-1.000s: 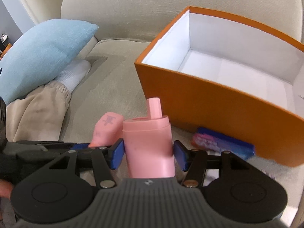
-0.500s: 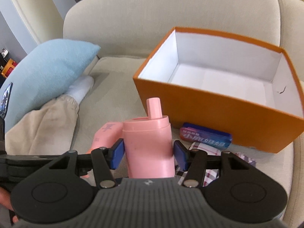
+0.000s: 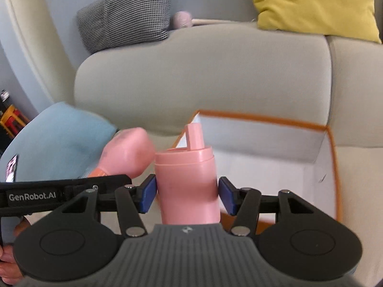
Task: Organize rigid objects
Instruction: 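Carry the pink cup and pink bottle up and over the orange box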
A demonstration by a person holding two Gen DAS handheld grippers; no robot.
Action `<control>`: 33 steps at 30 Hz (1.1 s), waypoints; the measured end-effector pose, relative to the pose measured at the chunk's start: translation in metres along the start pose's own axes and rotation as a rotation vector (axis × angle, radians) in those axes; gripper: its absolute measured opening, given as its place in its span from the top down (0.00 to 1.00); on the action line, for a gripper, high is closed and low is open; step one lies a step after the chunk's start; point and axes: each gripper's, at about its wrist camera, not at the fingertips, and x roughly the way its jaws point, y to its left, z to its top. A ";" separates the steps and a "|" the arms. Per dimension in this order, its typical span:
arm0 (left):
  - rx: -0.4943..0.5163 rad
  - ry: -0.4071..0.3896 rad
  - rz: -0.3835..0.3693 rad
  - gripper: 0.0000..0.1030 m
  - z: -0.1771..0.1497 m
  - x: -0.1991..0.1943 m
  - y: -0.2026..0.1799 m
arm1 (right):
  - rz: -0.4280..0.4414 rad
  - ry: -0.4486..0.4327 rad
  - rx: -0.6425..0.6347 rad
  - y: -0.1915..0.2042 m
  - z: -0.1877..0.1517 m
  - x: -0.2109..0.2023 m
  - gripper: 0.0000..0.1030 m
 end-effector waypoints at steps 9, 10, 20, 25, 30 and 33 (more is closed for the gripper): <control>0.191 0.189 0.054 0.68 0.021 0.107 -0.023 | -0.133 0.129 0.077 -0.071 0.028 0.065 0.44; 0.215 0.203 0.069 0.68 0.021 0.117 -0.025 | -0.142 0.145 0.086 -0.077 0.027 0.073 0.44; 0.309 0.355 0.161 0.68 0.014 0.171 -0.017 | -0.154 0.264 0.081 -0.103 0.014 0.145 0.44; 0.366 0.445 0.183 0.68 0.018 0.178 -0.013 | -0.117 0.274 0.041 -0.097 0.018 0.165 0.44; 0.489 0.498 0.237 0.68 0.020 0.188 -0.024 | -0.100 0.279 0.011 -0.089 0.025 0.178 0.44; 0.581 0.503 0.290 0.68 0.016 0.196 -0.030 | -0.102 0.276 -0.002 -0.087 0.026 0.180 0.44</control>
